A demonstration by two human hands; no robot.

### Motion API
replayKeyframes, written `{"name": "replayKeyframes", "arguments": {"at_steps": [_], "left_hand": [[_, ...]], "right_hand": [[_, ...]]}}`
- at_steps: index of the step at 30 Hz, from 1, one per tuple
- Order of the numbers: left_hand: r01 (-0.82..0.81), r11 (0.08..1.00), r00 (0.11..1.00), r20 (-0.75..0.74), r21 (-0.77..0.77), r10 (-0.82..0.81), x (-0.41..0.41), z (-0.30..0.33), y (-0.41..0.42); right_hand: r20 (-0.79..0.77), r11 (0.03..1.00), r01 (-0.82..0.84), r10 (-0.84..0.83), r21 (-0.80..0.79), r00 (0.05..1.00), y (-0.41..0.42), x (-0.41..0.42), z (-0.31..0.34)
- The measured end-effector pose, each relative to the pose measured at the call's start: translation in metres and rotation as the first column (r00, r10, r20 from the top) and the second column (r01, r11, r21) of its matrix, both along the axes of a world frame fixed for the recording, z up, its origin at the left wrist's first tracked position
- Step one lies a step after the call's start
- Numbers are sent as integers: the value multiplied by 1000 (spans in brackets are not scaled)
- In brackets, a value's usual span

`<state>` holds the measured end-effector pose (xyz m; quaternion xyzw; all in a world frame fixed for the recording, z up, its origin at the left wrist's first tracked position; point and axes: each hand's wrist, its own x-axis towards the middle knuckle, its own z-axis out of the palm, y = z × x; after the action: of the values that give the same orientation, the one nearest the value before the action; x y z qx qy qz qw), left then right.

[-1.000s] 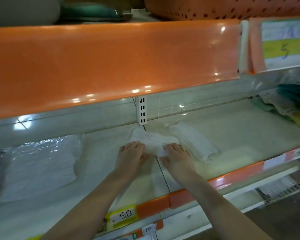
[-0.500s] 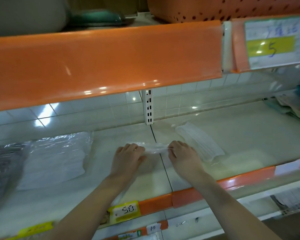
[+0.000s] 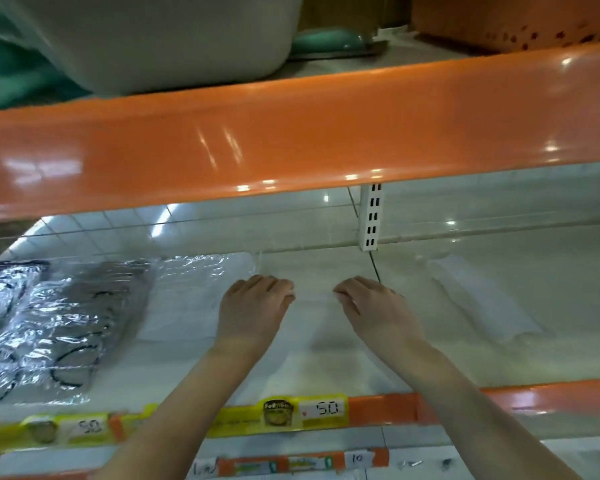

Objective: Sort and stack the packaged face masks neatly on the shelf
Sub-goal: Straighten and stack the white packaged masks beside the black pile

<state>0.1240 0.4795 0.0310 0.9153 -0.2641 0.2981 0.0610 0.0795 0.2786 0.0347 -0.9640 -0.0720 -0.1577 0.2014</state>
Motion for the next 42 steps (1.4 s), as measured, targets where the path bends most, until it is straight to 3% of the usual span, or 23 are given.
{"name": "replayKeyframes", "arguments": {"at_steps": [3,7,15,19,22,24,30,35,40,42], "left_hand": [[-108,992,994,13,70,107,-5,2,30],[-243,969,970,22,34,243,-3,-4,75],[-206,967,973,73,-151,219,1,-12,143],[-149,977,987,30,-153,155,7,-23,163],[-94,991,996,-15,-98,93,8,-36,176],[-82,996,993,-92,-47,77,9,-46,182],[-194,973,907,-354,126,227,6,-61,181],[-259,951,849,-430,171,309,1,-66,168],[-294,937,816,-460,189,349,-6,-67,161],[-291,938,819,-458,187,345,-6,-66,162]], "right_hand": [[68,997,-77,76,14,995,42,16,0],[162,983,-184,180,8,970,92,30,-5],[171,957,-285,289,-45,942,161,49,-7],[29,968,-238,241,-85,970,182,51,-22],[-157,943,-276,248,-187,956,190,47,-36],[-193,946,-259,222,-195,956,193,43,-47],[-129,973,-103,77,-205,989,212,42,-72],[-26,971,-11,5,-240,1000,223,41,-72],[-119,972,15,-44,-235,992,231,33,-74],[-83,982,4,-20,-187,996,232,31,-74]]}}
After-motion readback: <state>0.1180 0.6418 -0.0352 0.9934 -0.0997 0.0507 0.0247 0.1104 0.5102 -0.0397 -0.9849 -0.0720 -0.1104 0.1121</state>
